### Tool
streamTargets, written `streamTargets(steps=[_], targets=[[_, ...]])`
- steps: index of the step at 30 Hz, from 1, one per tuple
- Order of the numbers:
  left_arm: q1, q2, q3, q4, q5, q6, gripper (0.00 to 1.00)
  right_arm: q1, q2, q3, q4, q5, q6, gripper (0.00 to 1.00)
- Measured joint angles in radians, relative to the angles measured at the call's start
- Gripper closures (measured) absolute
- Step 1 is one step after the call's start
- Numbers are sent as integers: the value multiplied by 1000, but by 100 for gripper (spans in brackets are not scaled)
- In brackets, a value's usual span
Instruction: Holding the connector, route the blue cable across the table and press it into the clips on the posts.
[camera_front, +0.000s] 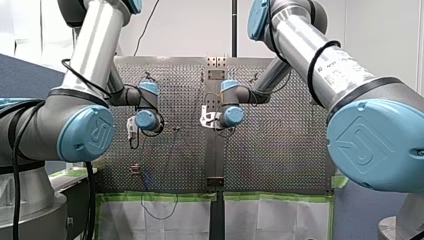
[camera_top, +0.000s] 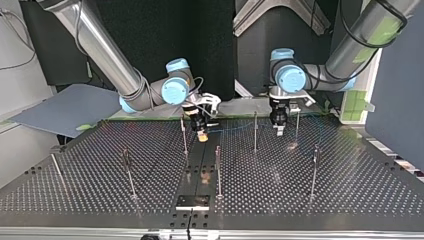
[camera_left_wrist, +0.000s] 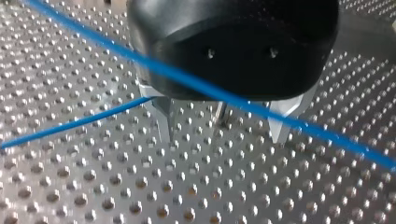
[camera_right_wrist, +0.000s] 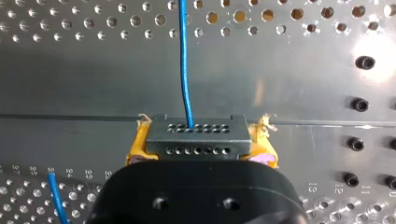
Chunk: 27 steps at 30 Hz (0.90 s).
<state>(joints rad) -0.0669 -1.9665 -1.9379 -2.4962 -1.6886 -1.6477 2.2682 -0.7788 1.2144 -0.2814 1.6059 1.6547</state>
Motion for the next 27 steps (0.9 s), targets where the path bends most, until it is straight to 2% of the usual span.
streamTargets(steps=[11,20,27], targets=[[-61,92,-52,-83,-46,25,0,-4,0,0,0,0,4,100],[-110,173,-106,-89,-65,11,0,-4,0,0,2,-1,1,100],[-169,218,-112,-61,-115,-25,0,-5,-10,0,9,-1,-2,100]])
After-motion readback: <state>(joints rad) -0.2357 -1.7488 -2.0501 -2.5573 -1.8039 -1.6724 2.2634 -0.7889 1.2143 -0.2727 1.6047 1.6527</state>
